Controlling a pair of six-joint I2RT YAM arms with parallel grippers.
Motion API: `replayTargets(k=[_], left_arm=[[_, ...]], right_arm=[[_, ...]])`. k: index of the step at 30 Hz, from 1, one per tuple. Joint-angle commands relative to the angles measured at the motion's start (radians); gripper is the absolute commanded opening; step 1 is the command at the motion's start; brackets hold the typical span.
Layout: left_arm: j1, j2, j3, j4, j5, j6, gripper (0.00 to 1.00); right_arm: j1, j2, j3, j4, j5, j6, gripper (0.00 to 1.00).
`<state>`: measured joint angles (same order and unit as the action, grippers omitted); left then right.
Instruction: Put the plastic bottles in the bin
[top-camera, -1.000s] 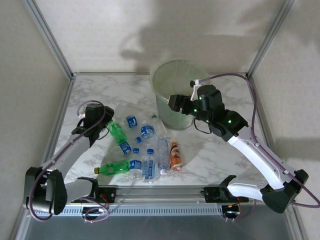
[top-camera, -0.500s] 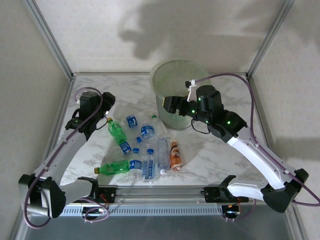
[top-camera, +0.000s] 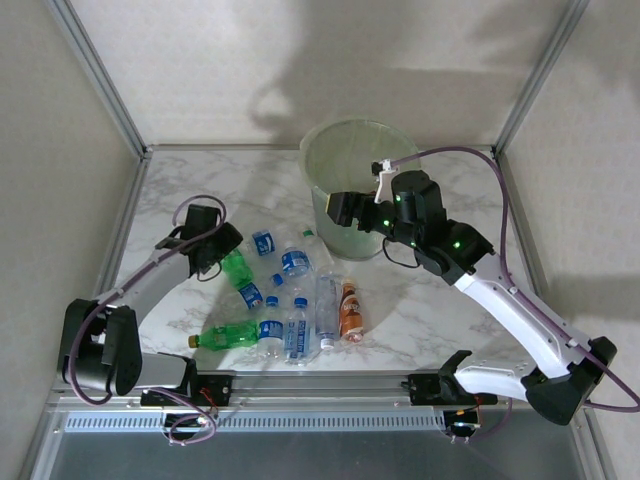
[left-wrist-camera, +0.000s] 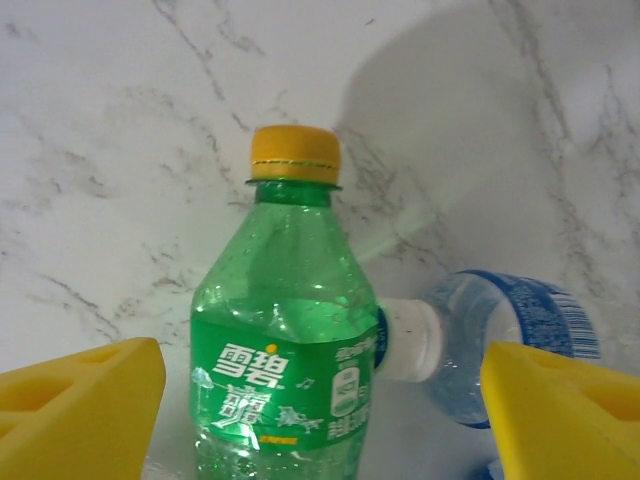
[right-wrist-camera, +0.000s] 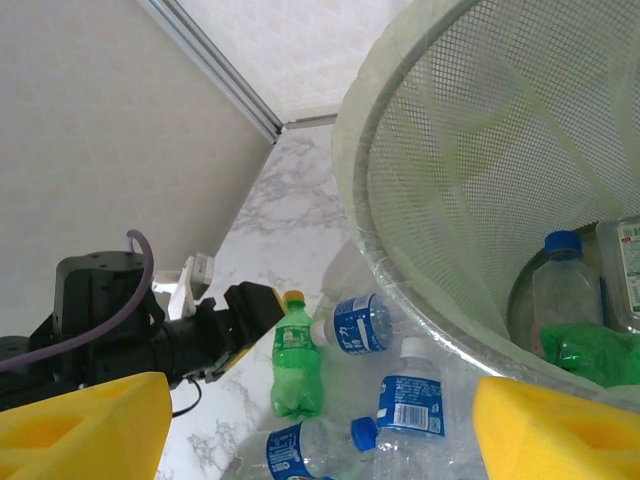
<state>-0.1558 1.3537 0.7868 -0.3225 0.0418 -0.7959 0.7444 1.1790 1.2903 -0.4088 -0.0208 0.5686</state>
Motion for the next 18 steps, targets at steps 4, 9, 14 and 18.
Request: replayTargets(k=[4,9,14,18], left_arm=[[-0.008,0.016,-0.075,0.063,0.013,-0.020,0.82],[-0.008,0.082,-0.086,0.128,0.043,-0.036,0.82],[-0.008,0.143,-0.087,0.159,0.041,-0.042,0.78],[-0.007,0.163,-0.084,0.179,0.032,-0.042,0.72]], right_arm=[[0.007,0.012,0.019,-0.014,0.027,-0.007,0.79],[0.007,0.010,0.017,-0.019,0.030,-0.007,0.80],[0.008,0.001,0.005,-0.021,0.039,-0.001,0.79],[0.008,-0.008,-0.005,-0.018,0.042,0.001,0.79]])
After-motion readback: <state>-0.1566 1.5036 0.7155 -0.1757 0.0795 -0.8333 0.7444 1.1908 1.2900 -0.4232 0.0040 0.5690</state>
